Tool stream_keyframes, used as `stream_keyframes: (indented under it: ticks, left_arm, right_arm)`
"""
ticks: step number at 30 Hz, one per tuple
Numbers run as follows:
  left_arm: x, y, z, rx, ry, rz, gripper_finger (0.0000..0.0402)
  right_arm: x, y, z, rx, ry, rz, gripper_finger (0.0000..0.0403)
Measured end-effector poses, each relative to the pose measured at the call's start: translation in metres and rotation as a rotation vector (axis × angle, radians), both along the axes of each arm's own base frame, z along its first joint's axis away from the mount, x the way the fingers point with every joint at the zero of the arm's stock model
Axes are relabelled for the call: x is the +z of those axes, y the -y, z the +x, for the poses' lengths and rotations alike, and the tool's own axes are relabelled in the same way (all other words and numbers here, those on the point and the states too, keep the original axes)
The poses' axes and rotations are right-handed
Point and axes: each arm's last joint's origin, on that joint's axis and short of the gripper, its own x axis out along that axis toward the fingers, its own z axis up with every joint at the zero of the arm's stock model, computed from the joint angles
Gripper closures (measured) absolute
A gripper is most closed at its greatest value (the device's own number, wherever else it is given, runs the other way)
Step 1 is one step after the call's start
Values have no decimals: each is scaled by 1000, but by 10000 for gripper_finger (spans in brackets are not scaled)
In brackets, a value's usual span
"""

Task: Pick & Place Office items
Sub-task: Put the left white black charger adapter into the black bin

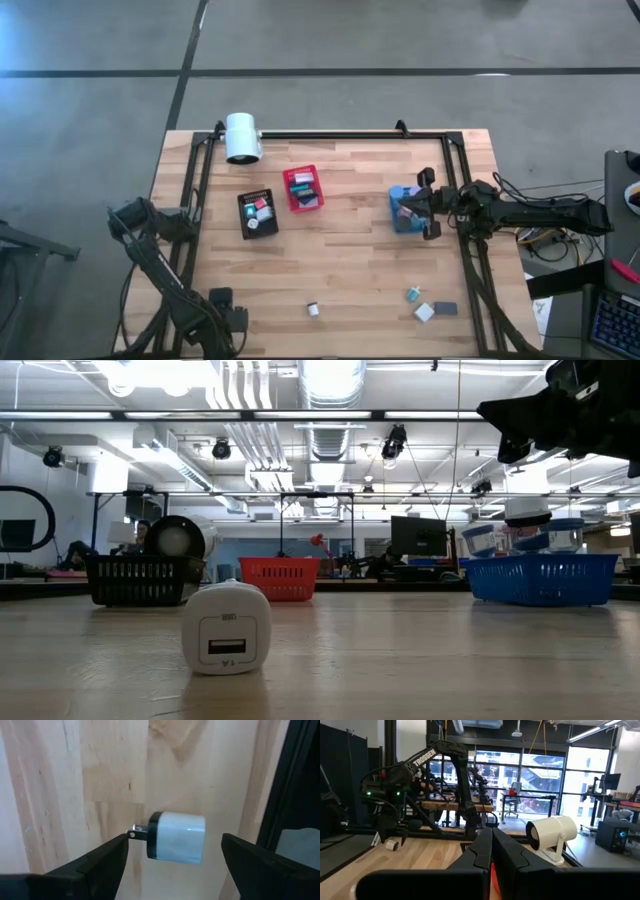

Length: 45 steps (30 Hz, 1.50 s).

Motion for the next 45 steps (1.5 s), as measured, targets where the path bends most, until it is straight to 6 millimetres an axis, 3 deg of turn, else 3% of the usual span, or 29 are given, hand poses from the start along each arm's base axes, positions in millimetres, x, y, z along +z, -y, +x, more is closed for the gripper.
stream_keyframes:
  ticks: [5, 18, 23, 28, 34, 40, 45]
  left_arm:
    - [-5, -4, -2, 6, 0, 22, 118]
    - [-8, -6, -3, 10, -6, 31, 280]
    - [-5, -6, -3, 37, -5, 22, 303]
    - [10, -9, -5, 119, -9, -32, 276]
    - [26, -16, -2, 325, 32, -68, 193]
    - [17, -21, 9, 498, -11, -59, 115]
    - [12, -26, 17, 569, -23, -48, 80]
  right_arm:
    - [0, 0, 0, 2, -2, 8, 394]
    - [-2, 0, 0, 2, -16, 11, 394]
    - [-2, 0, 0, 2, -17, 12, 394]
    - [-2, 0, 0, 2, -19, 13, 394]
    - [-2, 0, 0, 5, -23, 25, 394]
    - [-3, 0, 1, 7, -33, 33, 394]
    - [-3, 0, 1, 6, -32, 30, 394]
